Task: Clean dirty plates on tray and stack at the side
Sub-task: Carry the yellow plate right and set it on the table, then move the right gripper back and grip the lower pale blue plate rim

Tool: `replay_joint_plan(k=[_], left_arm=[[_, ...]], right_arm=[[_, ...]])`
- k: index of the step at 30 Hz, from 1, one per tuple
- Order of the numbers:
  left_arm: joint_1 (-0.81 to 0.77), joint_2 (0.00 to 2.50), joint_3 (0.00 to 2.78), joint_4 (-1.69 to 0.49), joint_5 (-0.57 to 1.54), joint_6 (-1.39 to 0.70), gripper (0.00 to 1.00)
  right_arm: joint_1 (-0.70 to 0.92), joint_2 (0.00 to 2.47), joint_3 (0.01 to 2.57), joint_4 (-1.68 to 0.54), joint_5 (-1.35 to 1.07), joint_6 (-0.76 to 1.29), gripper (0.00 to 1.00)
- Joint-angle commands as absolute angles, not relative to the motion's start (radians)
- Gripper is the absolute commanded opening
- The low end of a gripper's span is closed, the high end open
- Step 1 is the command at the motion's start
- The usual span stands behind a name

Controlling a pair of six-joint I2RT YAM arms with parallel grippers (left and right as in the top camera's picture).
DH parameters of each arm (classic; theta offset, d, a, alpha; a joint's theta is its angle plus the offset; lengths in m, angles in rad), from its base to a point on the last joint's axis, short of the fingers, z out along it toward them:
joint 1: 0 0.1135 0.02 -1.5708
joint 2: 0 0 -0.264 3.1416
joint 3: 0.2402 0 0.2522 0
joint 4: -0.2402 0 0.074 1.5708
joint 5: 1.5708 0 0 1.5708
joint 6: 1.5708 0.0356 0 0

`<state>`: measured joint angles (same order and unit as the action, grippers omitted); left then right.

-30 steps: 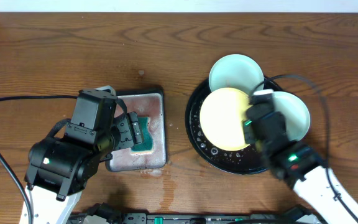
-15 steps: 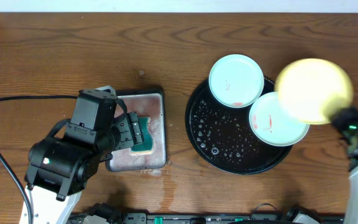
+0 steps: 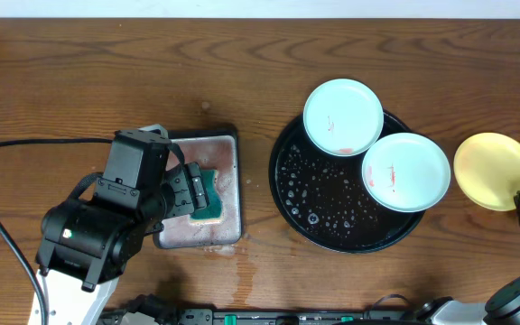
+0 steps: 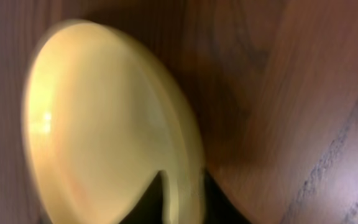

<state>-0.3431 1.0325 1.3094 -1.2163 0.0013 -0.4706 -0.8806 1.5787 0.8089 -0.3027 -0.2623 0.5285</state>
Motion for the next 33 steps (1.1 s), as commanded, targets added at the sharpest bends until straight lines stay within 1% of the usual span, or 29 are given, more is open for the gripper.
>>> replay_joint_plan(k=[1,3,5,8,9,11,14,15,17,19,20,21,22,23,24,26,27,29,30,33], left_arm=[[-0.341,1.034,1.316,-1.219,0.0,-0.464,0.85],[-0.341,1.033,1.316,-1.219,0.001,-0.464,0.84],[-0.341,1.034,1.316,-1.219,0.0,-0.464,0.84],[-0.341,1.034,1.316,-1.219,0.0,-0.464,0.84],[-0.341,1.034,1.316,-1.219,0.0,-0.464,0.85],[-0.341,1.033,1.316,-1.219,0.0,-0.464,0.84],[-0.341,1.034,1.316,-1.219,0.0,-0.464,0.84],[-0.341,1.034,1.316,-1.219,0.001,-0.464,0.84],[-0.341,1.034,1.316,-1.219,0.0,-0.464,0.84],[-0.341,1.034,1.316,-1.219,0.0,-0.464,0.85],[-0.341,1.033,1.316,-1.219,0.0,-0.464,0.84],[-0.341,1.034,1.316,-1.219,0.0,-0.464,0.84],[-0.341,1.033,1.316,-1.219,0.0,-0.464,0.85],[-0.341,1.034,1.316,-1.219,0.0,-0.464,0.84],[-0.341,1.033,1.316,-1.219,0.0,-0.464,0.84],[-0.341,1.034,1.316,-1.219,0.001,-0.464,0.84],[-0.341,1.034,1.316,-1.219,0.001,-0.464,0.84],[-0.341,1.034,1.316,-1.219,0.0,-0.464,0.84],[-0.341,1.033,1.316,-1.219,0.0,-0.464,0.84],[-0.341,1.034,1.316,-1.219,0.0,-0.464,0.84]], right_arm=[[-0.849,1.552,0.825,-0.272,-0.361,0.404,0.51],[-0.814,1.524,0.825,-0.25,-0.441,0.375,0.51],[-0.754,1.488,0.824,-0.25,-0.508,0.287,0.46],[-0.63,1.457,0.824,-0.298,-0.485,0.178,0.46],[-0.589,1.457,0.823,-0.313,-0.458,0.155,0.48],[-0.495,1.464,0.82,-0.348,-0.334,0.124,0.53],[-0.387,1.483,0.817,-0.368,-0.053,0.125,0.65],[-0.36,1.49,0.816,-0.371,0.029,0.125,0.65],[-0.326,1.507,0.816,-0.375,0.13,0.126,0.63],[-0.314,1.526,0.816,-0.375,0.139,0.126,0.61],[-0.313,1.535,0.816,-0.375,0.131,0.13,0.56],[-0.313,1.543,0.816,-0.379,0.112,0.138,0.46],[-0.313,1.547,0.816,-0.382,0.083,0.138,0.38],[-0.313,1.55,0.816,-0.384,0.052,0.138,0.32],[-0.313,1.551,0.816,-0.388,0.02,0.138,0.3],[-0.313,1.551,0.816,-0.413,-0.043,0.138,0.3],[-0.313,1.551,0.816,-0.422,-0.049,0.138,0.25],[-0.313,1.551,0.815,-0.438,-0.054,0.138,0.08],[-0.313,1.55,0.815,-0.443,-0.054,0.138,0.01],[-0.312,1.507,0.821,-0.502,-0.061,0.181,0.01]])
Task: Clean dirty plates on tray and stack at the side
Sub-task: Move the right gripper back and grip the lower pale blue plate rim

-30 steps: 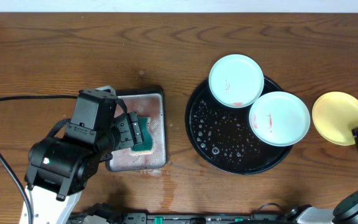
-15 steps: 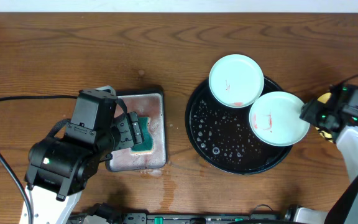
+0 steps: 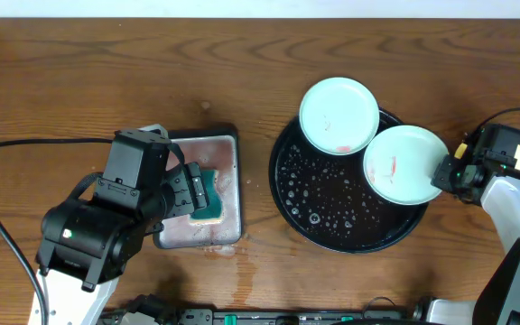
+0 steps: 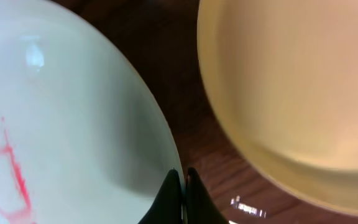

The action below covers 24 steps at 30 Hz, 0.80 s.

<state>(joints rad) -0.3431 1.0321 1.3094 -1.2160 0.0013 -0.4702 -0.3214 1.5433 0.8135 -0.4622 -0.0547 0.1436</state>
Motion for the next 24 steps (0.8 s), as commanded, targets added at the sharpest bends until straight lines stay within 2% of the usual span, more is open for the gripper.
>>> replay_joint_plan(k=[1,6,10,13,18,23,24], left_arm=[[-0.341,1.034,1.316,-1.219,0.0,-0.464,0.84],[-0.341,1.033,1.316,-1.219,0.0,-0.464,0.85],[-0.341,1.033,1.316,-1.219,0.001,-0.464,0.85],[-0.341,1.033,1.316,-1.219,0.001,-0.464,0.84],[-0.341,1.034,1.316,-1.219,0.001,-0.464,0.84],[-0.341,1.034,1.316,-1.219,0.0,-0.464,0.84],[-0.341,1.034,1.316,-1.218,0.0,-0.464,0.84]], right_arm=[[-0.312,1.489,0.821,-0.516,-0.061,0.188,0.01],[-0.312,1.333,0.822,-0.643,-0.068,0.186,0.01],[-0.303,1.217,0.821,-0.769,-0.17,0.209,0.01],[-0.236,1.196,0.797,-0.833,-0.2,0.213,0.01],[-0.094,1.225,0.683,-0.749,-0.213,0.272,0.01],[0.053,1.258,0.575,-0.534,-0.203,0.329,0.02],[0.066,1.258,0.578,-0.522,-0.168,0.329,0.07]])
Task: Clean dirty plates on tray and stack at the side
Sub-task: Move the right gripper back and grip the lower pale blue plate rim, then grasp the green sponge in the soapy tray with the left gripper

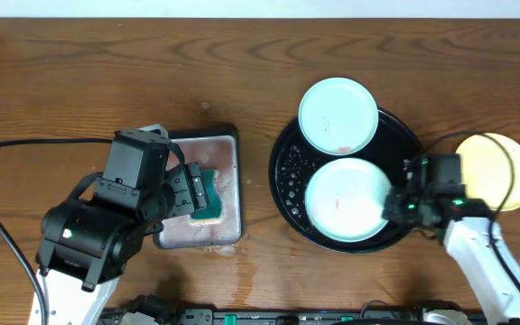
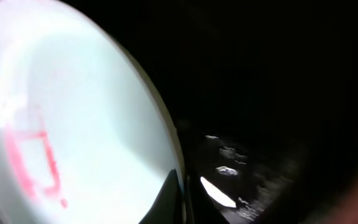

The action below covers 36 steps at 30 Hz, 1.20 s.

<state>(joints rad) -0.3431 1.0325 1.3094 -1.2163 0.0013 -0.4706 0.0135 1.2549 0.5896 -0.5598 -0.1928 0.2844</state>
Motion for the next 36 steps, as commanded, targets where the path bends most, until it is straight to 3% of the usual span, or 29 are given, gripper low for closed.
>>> replay_joint_plan(k=[1,5,11,19,24,27,33,35,36], left_arm=[[-0.341,1.034,1.316,-1.204,0.001,-0.465,0.95],[-0.341,1.035,1.314,-1.178,0.001,-0.465,0.95],[-0.341,1.087,1.233,-1.182,-0.047,-0.514,0.94],[-0.341,1.302,1.013,-1.019,-0.09,-0.589,0.7],[-0.341,1.502,0.972,-0.879,-0.086,-0.589,0.64],[-0.34,1.623,0.972,-0.81,-0.033,-0.588,0.48],[-0.34,1.774,0.972,-0.755,-0.008,-0.588,0.26],[-0.34,1.805,0.972,-0.743,-0.007,-0.588,0.26],[-0.34,1.814,0.972,-0.735,-0.007,-0.588,0.38]], right_arm=[[0.075,1.254,0.587,-0.52,-0.134,0.329,0.13],[0.076,1.22,0.678,-0.551,-0.167,0.305,0.29],[0.076,1.143,0.831,-0.682,-0.215,0.203,0.34],[0.094,1.112,0.865,-0.781,-0.286,0.148,0.34],[0.105,1.113,0.864,-0.809,-0.286,0.148,0.33],[0.105,1.113,0.864,-0.816,-0.286,0.148,0.34],[0.105,1.113,0.864,-0.817,-0.286,0.149,0.33],[0.105,1.113,0.864,-0.818,-0.286,0.149,0.33],[0.105,1.113,0.864,-0.82,-0.286,0.149,0.33]])
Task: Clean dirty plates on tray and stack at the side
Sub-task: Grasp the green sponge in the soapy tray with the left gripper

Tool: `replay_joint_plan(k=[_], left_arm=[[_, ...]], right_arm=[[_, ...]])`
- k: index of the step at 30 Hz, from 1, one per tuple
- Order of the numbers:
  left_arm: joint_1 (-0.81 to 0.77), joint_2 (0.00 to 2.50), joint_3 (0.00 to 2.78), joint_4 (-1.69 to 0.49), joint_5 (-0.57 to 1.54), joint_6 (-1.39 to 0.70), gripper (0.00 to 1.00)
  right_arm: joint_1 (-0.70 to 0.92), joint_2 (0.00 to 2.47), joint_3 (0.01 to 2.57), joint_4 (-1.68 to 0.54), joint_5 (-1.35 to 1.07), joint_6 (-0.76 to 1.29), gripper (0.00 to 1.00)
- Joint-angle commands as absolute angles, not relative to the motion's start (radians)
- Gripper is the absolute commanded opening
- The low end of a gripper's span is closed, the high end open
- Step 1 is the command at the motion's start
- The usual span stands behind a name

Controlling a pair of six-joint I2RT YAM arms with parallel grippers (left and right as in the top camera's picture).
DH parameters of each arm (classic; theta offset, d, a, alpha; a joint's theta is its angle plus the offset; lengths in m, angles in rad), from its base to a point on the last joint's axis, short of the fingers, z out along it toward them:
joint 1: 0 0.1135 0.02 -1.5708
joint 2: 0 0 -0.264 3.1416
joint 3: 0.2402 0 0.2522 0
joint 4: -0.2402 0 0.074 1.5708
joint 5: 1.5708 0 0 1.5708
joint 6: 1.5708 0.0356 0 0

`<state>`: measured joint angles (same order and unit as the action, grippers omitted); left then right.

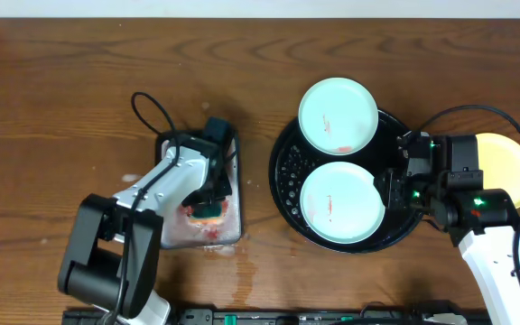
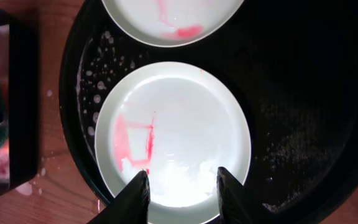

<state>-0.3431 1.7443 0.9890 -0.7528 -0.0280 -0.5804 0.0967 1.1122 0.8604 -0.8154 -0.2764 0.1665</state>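
Note:
Two white plates smeared with red sit on the round black tray (image 1: 283,176). One plate (image 1: 338,113) rests on the far rim. The other plate (image 1: 342,201) (image 2: 173,134) lies flat in the tray's front half. My right gripper (image 1: 394,191) (image 2: 182,198) hangs open above that plate's right edge, holding nothing. My left gripper (image 1: 211,185) reaches down into the small square tray (image 1: 174,230), shut on the green sponge (image 1: 208,211) pressed into it.
A yellow plate (image 1: 506,162) lies on the table right of the black tray, partly hidden by my right arm. The black tray holds water droplets (image 2: 98,81). The square tray's edge (image 2: 23,99) shows left of it. A cable loops behind my left arm.
My right gripper has let go of the front plate's rim and now stands open above it. My left arm has dropped from above the square tray down into it with the sponge.
At first my right gripper was at the yellow plate on the far right, and both white plates sat on the tray's rims. Then it was shut on the right white plate's rim. Later that plate lay in the tray's front middle, and now it is released.

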Motion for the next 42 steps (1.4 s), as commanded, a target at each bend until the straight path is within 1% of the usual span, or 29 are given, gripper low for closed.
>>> replay_joint_plan(k=[1,4,6,7,8,10,12,13,15,16,17,19,21,22,24,26,32,38,39,40,41,42], left_arm=[[-0.34,1.819,0.972,-0.73,-0.007,-0.588,0.51],[-0.341,1.817,0.973,-0.728,-0.007,-0.588,0.63],[-0.34,1.814,0.979,-0.769,-0.007,-0.581,0.62],[-0.34,1.814,0.984,-0.781,-0.007,-0.58,0.58],[-0.34,1.814,0.987,-0.787,-0.007,-0.576,0.51],[-0.34,1.814,0.988,-0.788,-0.007,-0.574,0.29],[-0.339,1.814,0.988,-0.787,-0.007,-0.574,0.1],[-0.339,1.814,0.988,-0.788,-0.006,-0.574,0.08],[-0.339,1.813,0.99,-0.792,-0.006,-0.574,0.08],[-0.339,1.812,0.994,-0.799,-0.006,-0.574,0.26],[-0.339,1.808,1.0,-0.812,-0.005,-0.573,0.32],[-0.339,1.792,1.016,-0.837,0.02,-0.551,0.34],[-0.339,1.76,1.03,-0.857,0.05,-0.531,0.4],[-0.339,1.712,1.034,-0.868,0.059,-0.531,0.5],[-0.337,1.656,1.034,-0.879,0.06,-0.531,0.59],[-0.337,1.605,1.034,-0.89,0.06,-0.528,0.63],[-0.337,1.571,1.009,-0.889,-0.001,-0.528,0.64],[-0.337,1.583,0.865,-0.748,-0.011,-0.529,0.63],[-0.337,1.583,0.843,-0.72,-0.011,-0.529,0.59],[-0.337,1.582,0.83,-0.702,-0.011,-0.529,0.52],[-0.337,1.583,0.822,-0.685,-0.012,-0.528,0.35],[-0.337,1.582,0.822,-0.677,-0.012,-0.528,0.3]], right_arm=[[0.105,1.113,0.864,-0.824,-0.286,0.149,0.33],[0.105,1.113,0.864,-0.83,-0.286,0.148,0.33],[0.105,1.113,0.864,-0.83,-0.286,0.149,0.33],[0.105,1.113,0.864,-0.828,-0.286,0.149,0.33],[0.105,1.113,0.864,-0.827,-0.286,0.149,0.33],[0.105,1.113,0.864,-0.827,-0.285,0.148,0.33],[0.105,1.113,0.864,-0.827,-0.285,0.148,0.33],[0.105,1.113,0.864,-0.828,-0.285,0.148,0.33],[0.105,1.113,0.864,-0.828,-0.285,0.148,0.33],[0.105,1.113,0.864,-0.828,-0.285,0.148,0.33],[0.105,1.113,0.864,-0.828,-0.285,0.148,0.33],[0.105,1.113,0.864,-0.828,-0.283,0.148,0.33],[0.105,1.113,0.864,-0.827,-0.27,0.148,0.33],[0.105,1.113,0.864,-0.827,-0.25,0.148,0.33],[0.105,1.113,0.864,-0.828,-0.232,0.148,0.33],[0.105,1.113,0.864,-0.828,-0.233,0.148,0.33],[0.105,1.113,0.864,-0.827,-0.233,0.148,0.34],[0.105,1.113,0.864,-0.829,-0.233,0.148,0.34],[0.105,1.113,0.864,-0.83,-0.233,0.148,0.34],[0.105,1.113,0.864,-0.831,-0.233,0.148,0.34],[0.105,1.113,0.864,-0.831,-0.233,0.149,0.34],[0.105,1.113,0.864,-0.832,-0.233,0.154,0.34]])
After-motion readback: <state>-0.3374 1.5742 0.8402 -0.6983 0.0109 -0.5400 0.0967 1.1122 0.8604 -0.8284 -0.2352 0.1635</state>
